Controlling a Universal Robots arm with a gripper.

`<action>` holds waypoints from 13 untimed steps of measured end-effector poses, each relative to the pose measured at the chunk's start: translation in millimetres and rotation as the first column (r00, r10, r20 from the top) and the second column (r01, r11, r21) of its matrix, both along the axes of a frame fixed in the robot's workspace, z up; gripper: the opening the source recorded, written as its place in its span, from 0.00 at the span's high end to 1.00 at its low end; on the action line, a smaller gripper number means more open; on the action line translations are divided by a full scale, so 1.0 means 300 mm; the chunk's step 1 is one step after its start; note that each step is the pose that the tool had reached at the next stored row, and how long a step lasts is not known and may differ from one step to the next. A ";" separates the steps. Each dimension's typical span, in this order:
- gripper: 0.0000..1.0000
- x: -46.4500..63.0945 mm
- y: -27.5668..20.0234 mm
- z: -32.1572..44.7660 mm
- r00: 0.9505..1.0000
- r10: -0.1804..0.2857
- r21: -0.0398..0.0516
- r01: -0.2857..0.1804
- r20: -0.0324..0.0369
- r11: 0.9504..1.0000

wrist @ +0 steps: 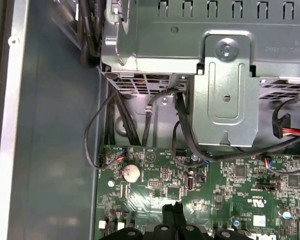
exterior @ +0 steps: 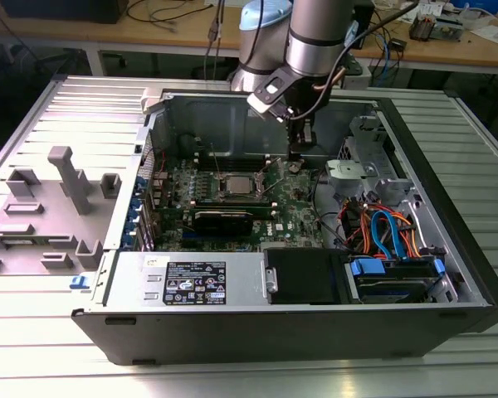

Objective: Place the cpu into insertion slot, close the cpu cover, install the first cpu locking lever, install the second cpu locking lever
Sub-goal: 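Close the cpu cover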

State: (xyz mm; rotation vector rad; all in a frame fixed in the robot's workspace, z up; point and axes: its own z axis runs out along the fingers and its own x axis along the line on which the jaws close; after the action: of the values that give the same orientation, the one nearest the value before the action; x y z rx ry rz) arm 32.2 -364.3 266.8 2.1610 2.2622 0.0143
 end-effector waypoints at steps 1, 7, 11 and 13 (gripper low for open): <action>0.89 0.002 0.001 -0.005 1.000 0.000 0.000 0.000 0.000 1.000; 0.89 0.010 0.006 -0.050 1.000 0.000 0.000 0.000 -0.001 1.000; 0.89 0.010 0.003 -0.073 1.000 0.000 0.000 0.000 -0.005 1.000; 0.89 0.010 0.000 -0.075 1.000 0.000 -0.001 0.000 -0.005 1.000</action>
State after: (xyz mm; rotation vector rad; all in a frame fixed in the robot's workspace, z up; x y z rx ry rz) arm 35.1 -364.2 244.4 2.1630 2.2644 0.0086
